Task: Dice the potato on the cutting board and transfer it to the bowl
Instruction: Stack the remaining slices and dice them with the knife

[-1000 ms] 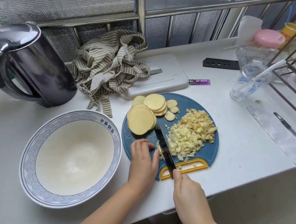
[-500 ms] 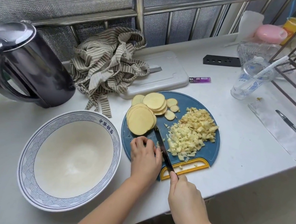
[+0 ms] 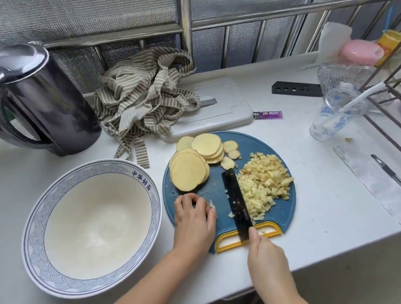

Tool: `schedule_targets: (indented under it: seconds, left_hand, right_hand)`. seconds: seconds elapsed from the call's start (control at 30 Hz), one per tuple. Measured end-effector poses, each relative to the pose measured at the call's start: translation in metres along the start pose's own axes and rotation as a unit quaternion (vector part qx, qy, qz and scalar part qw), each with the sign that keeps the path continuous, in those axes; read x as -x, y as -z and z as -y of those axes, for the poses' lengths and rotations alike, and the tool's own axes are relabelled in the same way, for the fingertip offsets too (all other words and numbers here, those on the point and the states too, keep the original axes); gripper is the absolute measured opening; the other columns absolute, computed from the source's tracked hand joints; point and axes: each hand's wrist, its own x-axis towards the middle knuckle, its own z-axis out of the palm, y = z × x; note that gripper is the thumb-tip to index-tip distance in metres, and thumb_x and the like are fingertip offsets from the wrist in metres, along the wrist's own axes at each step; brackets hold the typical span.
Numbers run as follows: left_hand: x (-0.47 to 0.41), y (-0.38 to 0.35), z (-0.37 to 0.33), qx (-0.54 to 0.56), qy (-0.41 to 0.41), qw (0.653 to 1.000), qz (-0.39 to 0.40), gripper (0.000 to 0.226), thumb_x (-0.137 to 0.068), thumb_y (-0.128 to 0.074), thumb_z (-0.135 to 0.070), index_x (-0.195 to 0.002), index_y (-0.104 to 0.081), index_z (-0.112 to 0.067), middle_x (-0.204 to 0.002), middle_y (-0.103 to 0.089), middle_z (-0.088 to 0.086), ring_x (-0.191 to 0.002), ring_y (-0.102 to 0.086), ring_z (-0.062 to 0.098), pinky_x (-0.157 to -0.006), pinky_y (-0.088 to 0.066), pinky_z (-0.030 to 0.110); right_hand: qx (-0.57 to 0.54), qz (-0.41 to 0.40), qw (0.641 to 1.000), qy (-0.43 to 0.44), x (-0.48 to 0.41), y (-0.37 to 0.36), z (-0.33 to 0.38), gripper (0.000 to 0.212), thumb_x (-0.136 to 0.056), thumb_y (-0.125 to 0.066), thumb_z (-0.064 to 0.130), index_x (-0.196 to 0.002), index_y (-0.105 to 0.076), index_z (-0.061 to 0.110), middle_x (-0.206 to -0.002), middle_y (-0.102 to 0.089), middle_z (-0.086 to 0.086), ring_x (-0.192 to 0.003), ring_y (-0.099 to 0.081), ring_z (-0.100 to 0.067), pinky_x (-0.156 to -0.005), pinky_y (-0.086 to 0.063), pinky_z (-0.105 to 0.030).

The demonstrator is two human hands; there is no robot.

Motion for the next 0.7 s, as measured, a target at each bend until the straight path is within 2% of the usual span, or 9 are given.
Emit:
schedule_targets:
  seconds: [0.1, 0.2, 0.3, 0.47, 0.63, 0.7]
  left_hand:
    - [-0.002, 0.008, 0.0, 0.019, -0.01, 1.0, 0.014, 0.036, -0.1, -0.031, -0.031, -0.096, -0.058, -0.008, -0.114, -0.044, 0.006, -0.114, -0.03, 0.021, -0.099, -0.031, 0.035]
    - [-0.002, 0.021, -0.001, 0.067, 0.002, 0.997, 0.035, 0.023, -0.103, -0.035, -0.017, -0.095, -0.055, -0.009, -0.107, -0.043, 0.003, -0.106, -0.031, 0.016, -0.094, -0.027, 0.023]
    - [0.0, 0.029, 0.0, 0.091, 0.011, 0.995, 0.031, 0.015, -0.1, -0.037, -0.007, -0.095, -0.049, -0.014, -0.102, -0.044, 0.0, -0.098, -0.035, 0.011, -0.084, -0.027, 0.01]
    - [0.003, 0.032, -0.001, 0.084, 0.02, 0.995, 0.041, 0.022, -0.094, -0.036, 0.004, -0.106, -0.048, -0.01, -0.109, -0.045, 0.001, -0.101, -0.037, 0.011, -0.083, -0.025, 0.012]
    - [0.004, 0.033, 0.0, 0.068, 0.003, 0.997, 0.041, 0.024, -0.094, -0.037, 0.004, -0.111, -0.049, -0.009, -0.11, -0.043, -0.003, -0.103, -0.037, 0.01, -0.086, -0.026, 0.008]
    - [0.005, 0.032, 0.003, 0.059, -0.006, 0.997, 0.039, 0.025, -0.094, -0.038, 0.004, -0.112, -0.049, -0.008, -0.111, -0.043, -0.002, -0.102, -0.036, 0.008, -0.086, -0.024, 0.007]
  right_hand:
    - [-0.039, 0.026, 0.998, 0.031, -0.004, 0.011, -0.004, 0.051, -0.101, -0.018, 0.044, -0.068, -0.046, 0.017, -0.071, -0.054, 0.0, -0.073, -0.054, -0.02, -0.066, -0.039, -0.033]
    - [-0.078, 0.044, 0.995, 0.044, 0.001, 0.016, -0.003, 0.051, -0.101, -0.02, 0.044, -0.063, -0.043, 0.017, -0.062, -0.049, 0.002, -0.06, -0.047, -0.013, -0.056, -0.034, -0.028]
    - [-0.124, 0.076, 0.988, 0.046, 0.01, 0.019, 0.0, 0.052, -0.101, -0.024, 0.045, -0.061, -0.042, 0.015, -0.056, -0.045, 0.003, -0.053, -0.041, -0.012, -0.055, -0.033, -0.028]
    - [-0.104, 0.138, 0.984, 0.052, 0.019, 0.013, 0.002, 0.051, -0.102, -0.023, 0.043, -0.062, -0.042, 0.02, -0.059, -0.045, 0.006, -0.056, -0.042, -0.009, -0.058, -0.032, -0.027]
    - [-0.062, 0.136, 0.987, 0.061, 0.005, 0.02, -0.012, 0.047, -0.103, -0.024, 0.042, -0.064, -0.045, 0.024, -0.065, -0.051, 0.007, -0.062, -0.048, -0.006, -0.059, -0.035, -0.018]
    - [-0.039, 0.131, 0.988, 0.067, -0.007, 0.03, -0.019, 0.046, -0.104, -0.025, 0.038, -0.066, -0.046, 0.022, -0.067, -0.053, 0.005, -0.066, -0.051, -0.009, -0.062, -0.036, -0.02]
